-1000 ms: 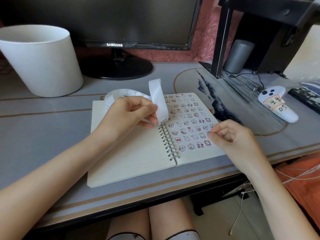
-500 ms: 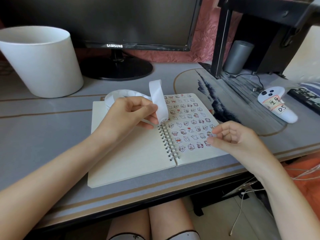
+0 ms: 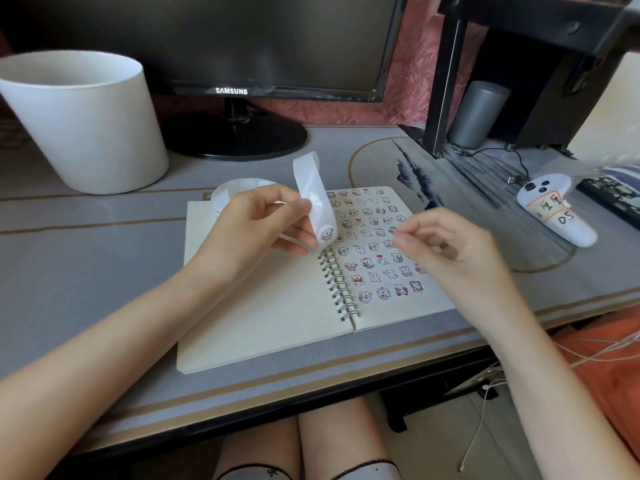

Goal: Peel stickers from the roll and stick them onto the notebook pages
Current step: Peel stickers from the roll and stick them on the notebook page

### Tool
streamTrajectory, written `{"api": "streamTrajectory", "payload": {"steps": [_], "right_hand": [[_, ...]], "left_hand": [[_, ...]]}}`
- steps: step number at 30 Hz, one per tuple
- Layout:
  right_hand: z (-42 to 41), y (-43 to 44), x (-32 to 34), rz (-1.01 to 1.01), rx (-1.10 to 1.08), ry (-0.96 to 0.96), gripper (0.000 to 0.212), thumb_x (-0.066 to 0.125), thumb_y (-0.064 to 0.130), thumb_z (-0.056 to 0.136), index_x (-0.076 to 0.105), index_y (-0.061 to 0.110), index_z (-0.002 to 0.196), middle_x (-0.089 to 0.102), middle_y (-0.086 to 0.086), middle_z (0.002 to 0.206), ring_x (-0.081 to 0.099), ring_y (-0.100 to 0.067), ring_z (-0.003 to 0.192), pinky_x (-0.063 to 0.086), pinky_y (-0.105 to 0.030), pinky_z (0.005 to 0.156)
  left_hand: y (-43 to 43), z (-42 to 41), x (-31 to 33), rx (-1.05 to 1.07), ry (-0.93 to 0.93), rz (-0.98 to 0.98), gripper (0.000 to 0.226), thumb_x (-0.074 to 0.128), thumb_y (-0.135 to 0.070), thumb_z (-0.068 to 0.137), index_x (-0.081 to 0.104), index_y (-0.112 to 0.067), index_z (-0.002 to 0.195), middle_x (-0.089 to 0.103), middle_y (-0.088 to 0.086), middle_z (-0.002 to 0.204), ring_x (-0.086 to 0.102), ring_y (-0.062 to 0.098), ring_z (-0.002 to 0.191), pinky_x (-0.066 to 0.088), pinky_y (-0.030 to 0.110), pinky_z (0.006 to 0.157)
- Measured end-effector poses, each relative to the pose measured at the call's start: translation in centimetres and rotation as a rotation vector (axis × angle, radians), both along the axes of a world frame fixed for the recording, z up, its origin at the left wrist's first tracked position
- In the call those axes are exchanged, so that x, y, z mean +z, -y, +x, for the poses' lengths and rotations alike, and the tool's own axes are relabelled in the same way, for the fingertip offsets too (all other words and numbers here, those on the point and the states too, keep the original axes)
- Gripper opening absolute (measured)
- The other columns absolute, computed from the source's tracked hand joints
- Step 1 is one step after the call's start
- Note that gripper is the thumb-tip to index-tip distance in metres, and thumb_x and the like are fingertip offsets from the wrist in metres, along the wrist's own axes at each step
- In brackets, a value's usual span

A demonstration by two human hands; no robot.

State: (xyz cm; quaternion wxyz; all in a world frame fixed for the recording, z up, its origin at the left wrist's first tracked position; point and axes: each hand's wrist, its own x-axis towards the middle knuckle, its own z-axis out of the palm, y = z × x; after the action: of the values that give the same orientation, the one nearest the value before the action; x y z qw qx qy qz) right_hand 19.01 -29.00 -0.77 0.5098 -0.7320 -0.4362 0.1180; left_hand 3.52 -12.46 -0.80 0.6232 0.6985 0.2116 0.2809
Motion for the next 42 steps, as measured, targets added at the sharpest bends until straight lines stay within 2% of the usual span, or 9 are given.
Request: {"api": "streamTrajectory", "payload": {"steps": [3,7,11,15,18,22,32,38,42], "right_hand": [[-1.4,-2.0,0.1,0.054,0.100,0.036,0.012,0.071,0.021,0.083,0.067,0.019,0.094,0.071,0.008,0.091,0.064,-0.008,0.088,0.046,-0.024,0.075],[-2.5,-4.1,-0.3,0.124,0.177,-0.007,0.017,0.073,0.013,0.080,0.066,0.021,0.094,0.072,0.006,0.084,0.064,-0.014,0.082,0.045,-0.028,0.071],[-2.8,-4.8,-0.4,0.181,0.184,-0.042,0.020,0.074,0.006,0.078,0.069,0.022,0.089,0.071,0.006,0.080,0.064,-0.016,0.080,0.046,-0.024,0.067],[-2.8,-4.8,-0.5,0.238,0.156,-0.054,0.023,0.073,0.005,0.079,0.069,0.024,0.091,0.071,0.004,0.082,0.065,-0.020,0.080,0.050,-0.039,0.075],[-2.8,-4.8,-0.6,0.278,0.123,-0.076,0.024,0.072,0.006,0.080,0.064,0.026,0.091,0.070,0.003,0.080,0.063,-0.023,0.081,0.048,-0.042,0.077],[-2.9,-4.9,-0.7,0.273,0.119,-0.038,0.018,0.071,0.007,0.081,0.067,0.023,0.087,0.070,0.006,0.082,0.064,-0.016,0.079,0.051,-0.044,0.076],[-2.9,-4.9,-0.8,0.258,0.107,-0.022,0.021,0.070,0.004,0.081,0.072,0.024,0.084,0.072,0.004,0.080,0.065,-0.011,0.074,0.053,-0.037,0.072],[-3.0,-4.9,-0.9,0.232,0.102,-0.026,0.015,0.074,0.008,0.079,0.072,0.022,0.083,0.072,0.005,0.078,0.063,-0.014,0.071,0.052,-0.035,0.068],[-2.7,-5.0,-0.8,0.218,0.111,-0.029,0.012,0.075,0.009,0.079,0.072,0.020,0.084,0.071,0.004,0.079,0.064,-0.018,0.073,0.052,-0.038,0.069]], "left_hand": [[0.0,0.0,0.0,-0.007,0.005,-0.004,0.020,0.050,-0.013,0.096,0.060,-0.007,0.080,0.071,0.003,0.068,0.068,0.015,0.064,0.056,0.024,0.060],[-0.2,0.0,-0.1,-0.004,0.010,-0.001,0.018,0.051,-0.014,0.095,0.061,-0.007,0.082,0.071,0.002,0.068,0.068,0.015,0.063,0.057,0.025,0.061],[-0.2,0.0,-0.2,0.004,0.019,-0.002,0.018,0.051,-0.015,0.096,0.061,-0.004,0.085,0.070,0.006,0.071,0.068,0.017,0.064,0.056,0.024,0.059],[0.0,0.1,-0.1,-0.017,0.020,-0.030,0.028,0.047,-0.020,0.097,0.064,-0.001,0.085,0.071,0.009,0.073,0.069,0.018,0.067,0.056,0.024,0.061],[0.2,0.2,0.0,-0.051,0.015,-0.029,0.023,0.052,-0.019,0.094,0.067,-0.005,0.084,0.071,0.008,0.073,0.069,0.017,0.069,0.055,0.022,0.062],[0.2,0.1,-0.2,-0.058,0.014,0.012,0.010,0.061,-0.013,0.086,0.067,-0.007,0.081,0.070,0.005,0.068,0.068,0.013,0.068,0.054,0.020,0.063],[0.0,0.2,-0.4,-0.052,0.034,0.021,0.008,0.062,-0.012,0.084,0.069,-0.010,0.080,0.069,0.004,0.065,0.067,0.011,0.065,0.054,0.019,0.062],[0.1,0.2,-0.5,-0.059,0.032,0.038,0.008,0.063,-0.013,0.083,0.069,-0.011,0.080,0.070,0.003,0.066,0.067,0.010,0.065,0.053,0.018,0.062],[0.1,0.1,-0.5,-0.070,0.037,0.040,0.009,0.063,-0.019,0.078,0.070,-0.013,0.080,0.069,0.002,0.065,0.067,0.010,0.065,0.053,0.018,0.062]]}}
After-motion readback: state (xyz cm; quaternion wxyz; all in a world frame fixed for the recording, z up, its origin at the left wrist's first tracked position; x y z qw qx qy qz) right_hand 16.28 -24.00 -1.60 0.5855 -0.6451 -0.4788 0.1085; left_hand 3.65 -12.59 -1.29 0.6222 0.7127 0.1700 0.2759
